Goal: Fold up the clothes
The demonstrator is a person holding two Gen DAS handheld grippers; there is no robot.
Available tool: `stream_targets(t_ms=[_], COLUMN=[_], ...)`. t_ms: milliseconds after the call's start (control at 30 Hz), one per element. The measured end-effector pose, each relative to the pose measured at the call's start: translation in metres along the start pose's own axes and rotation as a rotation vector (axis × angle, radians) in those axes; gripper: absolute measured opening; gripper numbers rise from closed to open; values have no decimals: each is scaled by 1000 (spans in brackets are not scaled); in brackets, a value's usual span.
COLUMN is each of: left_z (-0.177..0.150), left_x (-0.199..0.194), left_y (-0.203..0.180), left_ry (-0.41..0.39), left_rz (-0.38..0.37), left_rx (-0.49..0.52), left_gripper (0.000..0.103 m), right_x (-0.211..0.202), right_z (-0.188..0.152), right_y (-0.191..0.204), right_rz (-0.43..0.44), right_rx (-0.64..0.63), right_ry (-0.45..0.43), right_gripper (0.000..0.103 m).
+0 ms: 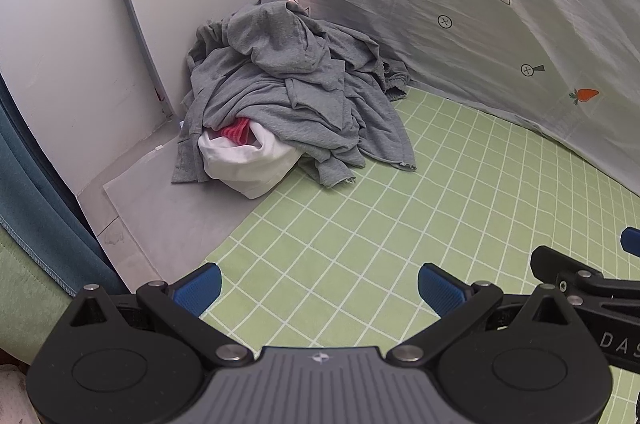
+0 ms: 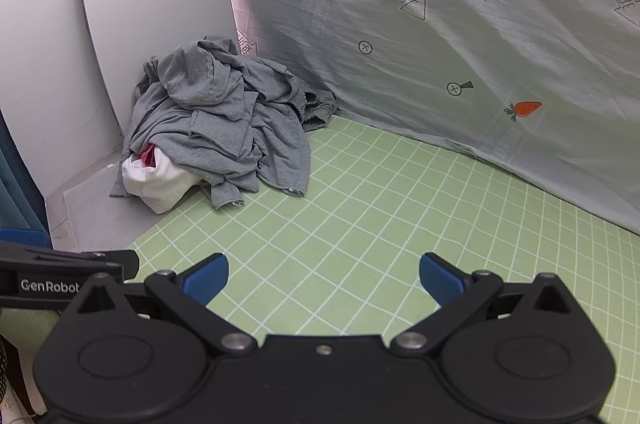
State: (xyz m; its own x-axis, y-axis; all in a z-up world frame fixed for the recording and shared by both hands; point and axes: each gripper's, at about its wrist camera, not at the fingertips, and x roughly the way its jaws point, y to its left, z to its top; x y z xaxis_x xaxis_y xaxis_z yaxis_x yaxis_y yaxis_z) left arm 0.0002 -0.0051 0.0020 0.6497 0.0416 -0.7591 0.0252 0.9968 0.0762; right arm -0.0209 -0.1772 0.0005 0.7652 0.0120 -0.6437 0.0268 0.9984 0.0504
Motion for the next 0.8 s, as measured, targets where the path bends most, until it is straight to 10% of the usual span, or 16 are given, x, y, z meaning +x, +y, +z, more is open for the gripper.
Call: stream_targets(t_ms=[800], left_z=[-1], left_x=[1], left_y=[-1], left_ry=[0], left_rz=[-4], left_rx=[11], left_gripper=[103], right_x=[-1], right_z=[-2], right_y=[-4], right_rz=[-17], right_rx=[15], right_ry=[-1], right_gripper=[103])
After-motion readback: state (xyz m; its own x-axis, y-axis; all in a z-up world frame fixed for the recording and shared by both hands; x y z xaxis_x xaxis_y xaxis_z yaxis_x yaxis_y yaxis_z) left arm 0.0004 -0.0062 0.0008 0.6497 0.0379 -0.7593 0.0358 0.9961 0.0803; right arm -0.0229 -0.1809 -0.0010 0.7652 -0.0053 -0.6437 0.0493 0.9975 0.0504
